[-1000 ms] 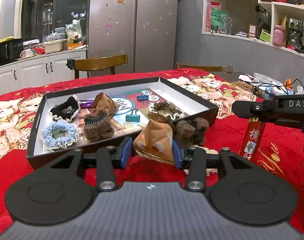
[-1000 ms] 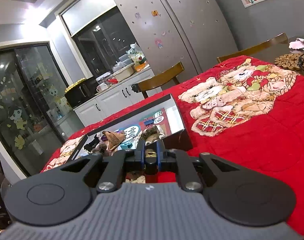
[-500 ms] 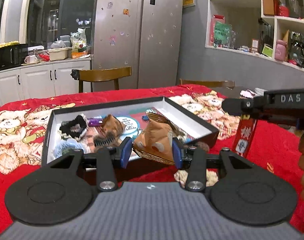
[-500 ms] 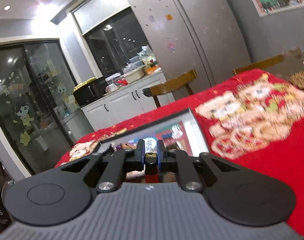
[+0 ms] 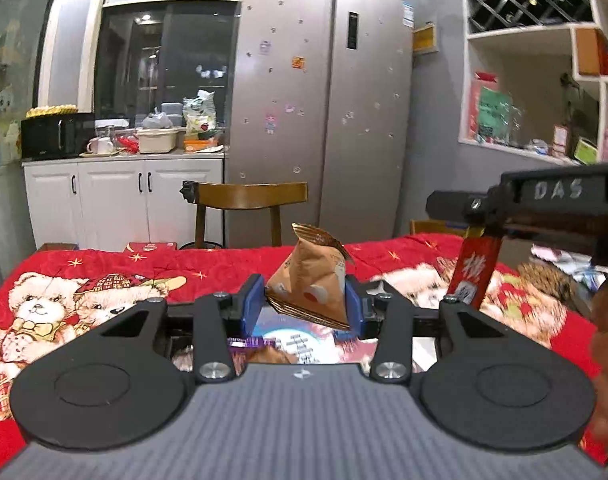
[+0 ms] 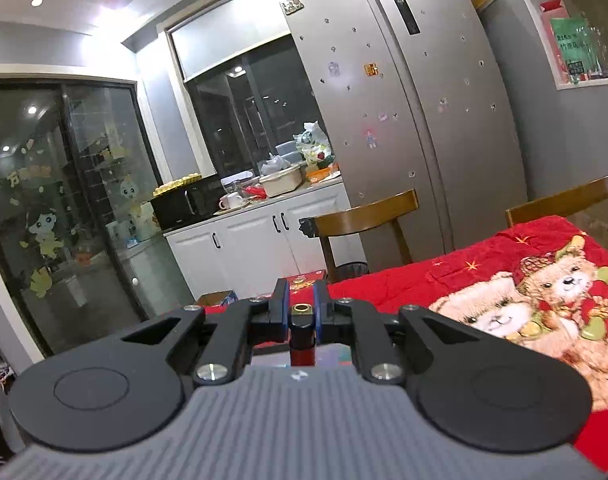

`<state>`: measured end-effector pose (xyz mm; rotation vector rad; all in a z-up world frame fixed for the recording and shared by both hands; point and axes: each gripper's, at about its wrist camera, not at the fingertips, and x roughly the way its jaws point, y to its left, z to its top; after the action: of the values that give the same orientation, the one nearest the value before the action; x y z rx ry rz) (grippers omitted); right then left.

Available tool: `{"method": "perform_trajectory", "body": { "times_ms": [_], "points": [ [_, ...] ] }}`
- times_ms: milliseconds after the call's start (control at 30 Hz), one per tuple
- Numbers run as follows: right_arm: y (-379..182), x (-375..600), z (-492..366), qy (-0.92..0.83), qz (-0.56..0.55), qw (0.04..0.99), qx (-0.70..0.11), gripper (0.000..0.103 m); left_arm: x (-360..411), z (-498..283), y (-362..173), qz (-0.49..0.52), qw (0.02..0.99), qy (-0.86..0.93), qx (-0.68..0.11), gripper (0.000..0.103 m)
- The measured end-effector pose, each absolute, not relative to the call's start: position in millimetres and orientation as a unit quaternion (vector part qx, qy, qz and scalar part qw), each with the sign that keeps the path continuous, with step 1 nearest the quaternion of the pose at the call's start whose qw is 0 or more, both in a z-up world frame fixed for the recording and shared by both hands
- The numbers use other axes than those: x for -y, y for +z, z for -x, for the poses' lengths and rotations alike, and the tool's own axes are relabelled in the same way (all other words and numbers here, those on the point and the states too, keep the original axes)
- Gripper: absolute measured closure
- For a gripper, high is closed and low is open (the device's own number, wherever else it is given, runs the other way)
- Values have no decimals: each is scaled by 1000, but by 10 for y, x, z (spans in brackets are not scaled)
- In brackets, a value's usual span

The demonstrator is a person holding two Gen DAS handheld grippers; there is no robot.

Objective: Organize objects
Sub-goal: 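Lift and carry the candy bar and paper packet over the box, then open both tools to drop the candy bar and packet into the box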

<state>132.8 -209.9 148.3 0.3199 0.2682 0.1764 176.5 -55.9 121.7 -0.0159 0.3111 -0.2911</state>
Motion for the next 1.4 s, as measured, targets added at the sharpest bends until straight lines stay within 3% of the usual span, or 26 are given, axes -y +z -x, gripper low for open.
{"method": "perform_trajectory", "body": {
  "times_ms": [400,567,1400],
  "points": [
    [975,2091,-1985,101,-205,956,-182,89,517,-2228,811,-4,965,-136,-225,54],
    [775,2079,-2070,93,-169,958,-213,89,499,-2352,631,-6,959,-134,-249,54],
    [572,2256,-2245,82,-195,943,-256,86,559,-2407,525,-23,959,-137,-246,53]
  ]
}}
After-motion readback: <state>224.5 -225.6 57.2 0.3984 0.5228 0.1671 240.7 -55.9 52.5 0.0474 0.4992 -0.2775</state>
